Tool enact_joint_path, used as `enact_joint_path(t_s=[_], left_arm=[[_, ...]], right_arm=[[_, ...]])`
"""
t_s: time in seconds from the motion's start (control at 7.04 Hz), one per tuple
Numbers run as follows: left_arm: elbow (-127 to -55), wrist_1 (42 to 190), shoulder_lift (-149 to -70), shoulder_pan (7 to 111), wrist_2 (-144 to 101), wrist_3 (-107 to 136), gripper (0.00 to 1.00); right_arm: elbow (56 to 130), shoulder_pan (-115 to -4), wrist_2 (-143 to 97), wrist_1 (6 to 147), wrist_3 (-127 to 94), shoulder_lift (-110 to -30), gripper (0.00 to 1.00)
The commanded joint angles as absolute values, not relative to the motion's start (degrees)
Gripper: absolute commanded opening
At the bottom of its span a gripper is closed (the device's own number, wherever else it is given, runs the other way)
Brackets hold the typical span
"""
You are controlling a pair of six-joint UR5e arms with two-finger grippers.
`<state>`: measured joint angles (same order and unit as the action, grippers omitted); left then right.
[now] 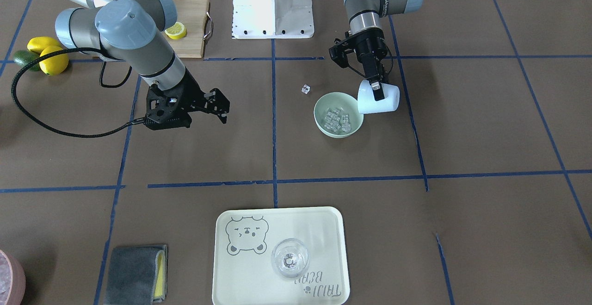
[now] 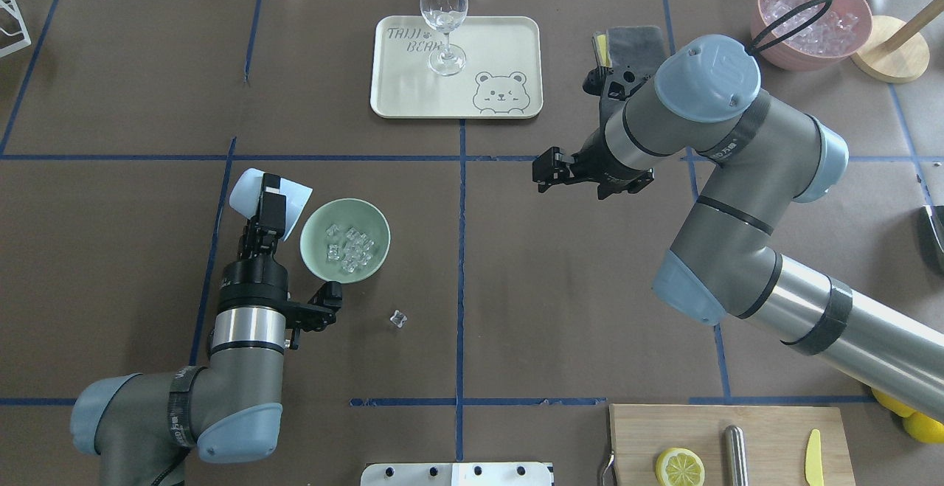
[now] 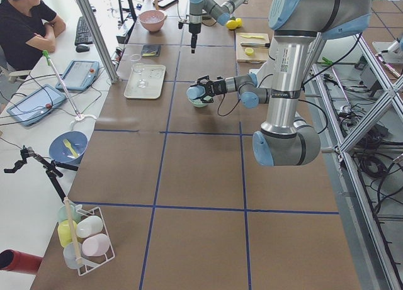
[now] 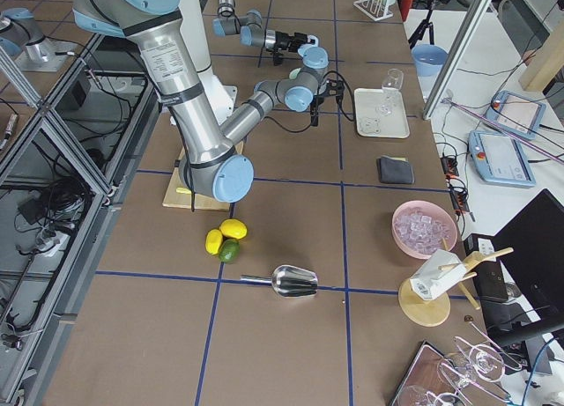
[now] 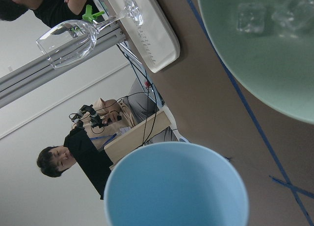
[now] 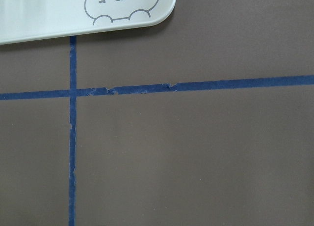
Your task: Pour ice into bowl
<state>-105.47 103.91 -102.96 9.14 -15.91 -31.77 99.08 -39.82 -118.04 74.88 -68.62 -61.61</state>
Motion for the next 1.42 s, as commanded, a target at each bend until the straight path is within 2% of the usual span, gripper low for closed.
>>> enact_joint_path(t_s=[0.0, 0.28, 0.57, 1.28], left_arm=[[-106.2, 104.1, -103.3, 9.1, -16.0, -32.5, 0.00], [-110.7, 105.5, -103.3, 9.4, -16.8, -31.9, 0.00], [-111.2, 112.7, -102.8, 10.2, -24.7, -30.4, 0.00], [-112.9, 112.8, -101.6, 13.0, -35.9, 2.3, 0.00]], right_arm=[[99.1, -39.7, -118.0, 74.9, -68.6, -61.4, 1.00], [99.1, -39.1, -117.9, 74.9, -70.2, -61.0, 1.00], [99.1, -38.8, -117.9, 74.8, -70.6, -60.8, 1.00], [99.0, -37.8, -117.8, 74.8, -72.9, -59.2, 1.00]])
